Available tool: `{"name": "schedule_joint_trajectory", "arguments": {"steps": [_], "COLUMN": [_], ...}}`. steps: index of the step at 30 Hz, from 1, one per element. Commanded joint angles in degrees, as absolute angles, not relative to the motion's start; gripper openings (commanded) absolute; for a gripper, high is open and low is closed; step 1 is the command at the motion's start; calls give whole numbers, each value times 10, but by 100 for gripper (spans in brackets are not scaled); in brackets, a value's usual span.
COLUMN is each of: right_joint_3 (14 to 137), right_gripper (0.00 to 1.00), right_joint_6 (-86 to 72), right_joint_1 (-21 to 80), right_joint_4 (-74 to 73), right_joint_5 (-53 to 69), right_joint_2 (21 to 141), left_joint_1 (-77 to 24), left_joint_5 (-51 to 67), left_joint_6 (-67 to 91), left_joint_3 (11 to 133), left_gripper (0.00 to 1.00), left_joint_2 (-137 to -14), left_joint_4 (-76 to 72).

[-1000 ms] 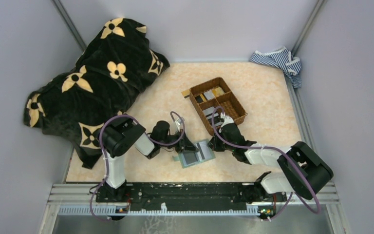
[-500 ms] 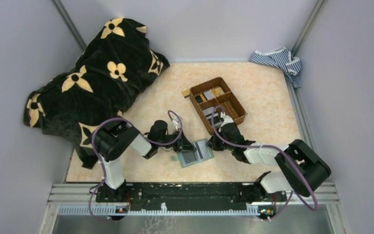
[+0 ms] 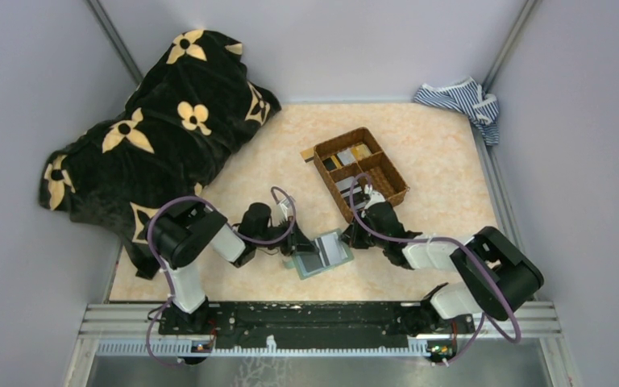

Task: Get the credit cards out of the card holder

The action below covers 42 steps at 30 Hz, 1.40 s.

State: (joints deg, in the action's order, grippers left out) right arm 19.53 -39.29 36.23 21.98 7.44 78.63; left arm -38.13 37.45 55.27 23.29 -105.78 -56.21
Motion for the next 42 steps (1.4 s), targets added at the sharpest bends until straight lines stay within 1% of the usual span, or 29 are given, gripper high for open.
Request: {"name": "schedule_joint_trajectory", "arguments": {"steps": [1, 7, 15, 22, 32, 35, 38, 39, 41, 42], "right_joint_3": [192, 193, 195, 197, 202, 204, 206, 208, 209, 210], "right_gripper": [0, 0, 0, 0, 0, 0, 0, 0, 0, 0], "right_joint_6": [-389, -391, -387, -386, -385, -383, -379, -378, -375, -375], "right_joint_1": [358, 357, 355, 355, 354, 355, 355, 355, 355, 355], "right_joint_4": [196, 207, 202, 201, 206, 205, 203, 202, 200, 197], "right_joint_5": [76, 82, 78, 78, 82, 84, 88, 89, 91, 91], "right_joint_2": [812, 828, 822, 824, 830, 829, 824, 822, 818, 816], "left_joint_1": [-374, -364, -351, -349, -327, -319, -318, -318, -319, -319], "left_joint_5": [385, 388, 390, 403, 384, 377, 381, 380, 374, 371], "left_joint_6": [544, 535, 487, 479, 421, 404, 407, 413, 426, 433], "left_joint_3": [210, 194, 194, 188, 178, 183, 189, 192, 191, 191], "left_gripper": [0, 0, 0, 0, 0, 0, 0, 6, 20, 25], "left_joint_2": [-1051, -1029, -976, -953, -835, -818, -822, -827, -832, -832], "left_joint_4": [-580, -560, -471, -448, -305, -269, -265, -270, -286, -293]}}
